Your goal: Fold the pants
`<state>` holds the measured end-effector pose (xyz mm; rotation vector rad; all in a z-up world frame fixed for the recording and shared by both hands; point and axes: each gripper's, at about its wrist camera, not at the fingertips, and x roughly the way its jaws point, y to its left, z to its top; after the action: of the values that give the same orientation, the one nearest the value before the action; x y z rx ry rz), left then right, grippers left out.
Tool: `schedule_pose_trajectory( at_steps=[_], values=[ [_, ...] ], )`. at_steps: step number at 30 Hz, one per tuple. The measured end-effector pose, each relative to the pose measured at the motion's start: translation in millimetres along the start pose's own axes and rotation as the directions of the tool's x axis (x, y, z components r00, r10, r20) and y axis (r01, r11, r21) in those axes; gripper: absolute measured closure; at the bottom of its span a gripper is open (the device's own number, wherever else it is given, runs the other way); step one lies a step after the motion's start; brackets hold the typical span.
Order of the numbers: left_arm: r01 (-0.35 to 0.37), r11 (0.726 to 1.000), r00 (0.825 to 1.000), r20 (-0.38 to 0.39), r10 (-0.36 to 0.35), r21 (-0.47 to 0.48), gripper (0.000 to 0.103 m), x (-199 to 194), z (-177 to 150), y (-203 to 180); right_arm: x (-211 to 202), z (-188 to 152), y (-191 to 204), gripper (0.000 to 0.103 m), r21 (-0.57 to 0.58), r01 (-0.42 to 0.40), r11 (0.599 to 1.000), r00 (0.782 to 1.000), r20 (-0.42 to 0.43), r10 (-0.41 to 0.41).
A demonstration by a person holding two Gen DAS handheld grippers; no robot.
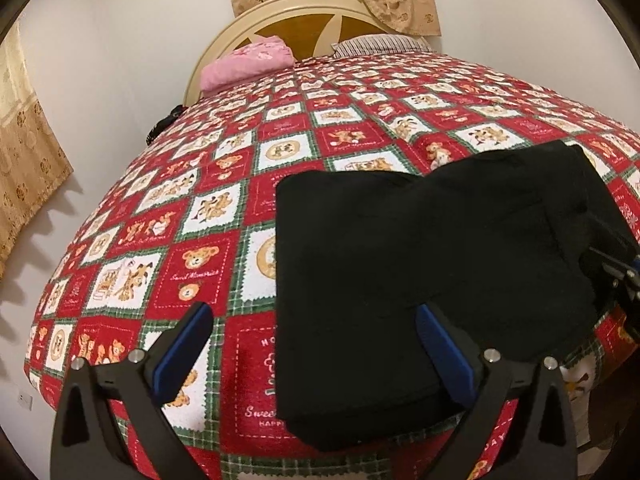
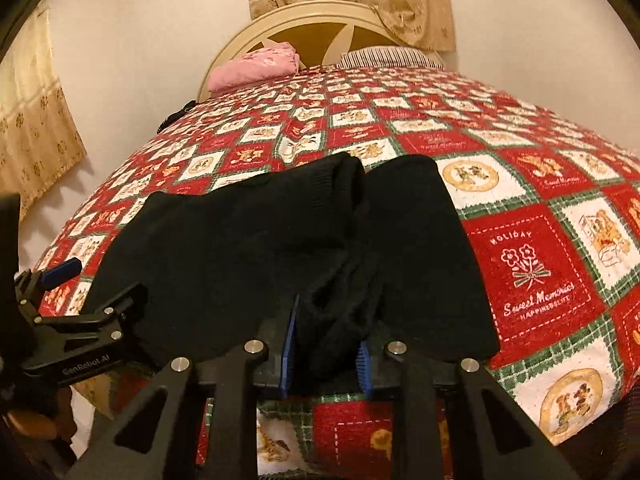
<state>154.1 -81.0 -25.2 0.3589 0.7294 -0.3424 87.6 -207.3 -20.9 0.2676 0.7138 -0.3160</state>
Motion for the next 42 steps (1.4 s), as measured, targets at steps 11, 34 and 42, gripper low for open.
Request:
schedule_pose_trajectory(
  at_steps=[11, 34, 42],
  values=[
    [-0.009, 1.000, 1.000, -0.008, 0.009, -0.009, 0.000, 1.3, 0.0, -0.6, 11.9, 26.0, -24.9, 0.041, 0.223, -0.241, 0.945, 0.970, 0.023, 0.242],
    [-0.011, 0.989, 1.000, 0.024, 0.014, -0.144, 0.000, -8.4, 16.7, 33.4, -36.3, 52.8, -25.5, 0.084, -0.198, -0.028, 0.980, 0.979, 0.192, 0.066],
    [0.014, 0.997, 0.998, -0.053, -0.018, -0.077, 0.000, 11.7, 3.9, 9.4, -11.4, 1.3, -59.0, 0.060, -0.159, -0.019, 0.987, 0.985, 0.169, 0.046]
  ],
)
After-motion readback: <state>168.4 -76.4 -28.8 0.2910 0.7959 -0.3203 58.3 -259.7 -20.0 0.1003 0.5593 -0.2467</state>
